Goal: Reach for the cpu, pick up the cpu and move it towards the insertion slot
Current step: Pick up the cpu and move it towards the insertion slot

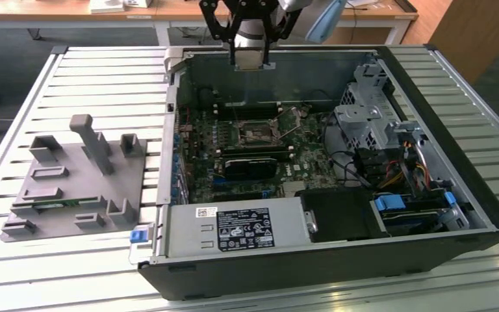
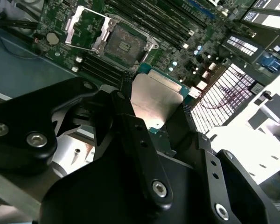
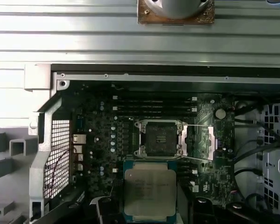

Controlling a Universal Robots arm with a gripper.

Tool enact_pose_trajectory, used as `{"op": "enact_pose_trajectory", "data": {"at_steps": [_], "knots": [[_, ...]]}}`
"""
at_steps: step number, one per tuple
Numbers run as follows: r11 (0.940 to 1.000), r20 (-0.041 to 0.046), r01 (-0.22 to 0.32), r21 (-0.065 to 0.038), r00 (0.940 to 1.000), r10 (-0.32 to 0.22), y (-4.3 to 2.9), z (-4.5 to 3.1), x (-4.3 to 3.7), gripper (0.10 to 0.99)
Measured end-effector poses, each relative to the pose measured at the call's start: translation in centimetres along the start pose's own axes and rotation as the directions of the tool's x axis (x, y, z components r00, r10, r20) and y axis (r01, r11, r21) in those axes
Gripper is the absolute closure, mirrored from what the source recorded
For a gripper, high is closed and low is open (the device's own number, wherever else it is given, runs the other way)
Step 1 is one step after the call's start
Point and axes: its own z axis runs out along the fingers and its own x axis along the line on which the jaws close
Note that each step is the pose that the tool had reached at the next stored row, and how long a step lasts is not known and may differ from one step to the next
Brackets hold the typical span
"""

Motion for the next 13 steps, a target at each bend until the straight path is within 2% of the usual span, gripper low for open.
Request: {"op": "enact_pose_trajectory", "data": {"at_steps": [5, 13], "knots": [[1.0, 0.0007, -0.001, 0.0, 1.0, 0.001, 0.21, 0.08, -1.41, 0.545], [1.0, 0.0008, -0.007, 0.0, 1.0, 0.007, 0.21, 0.08, -1.69, 0.545]]}}
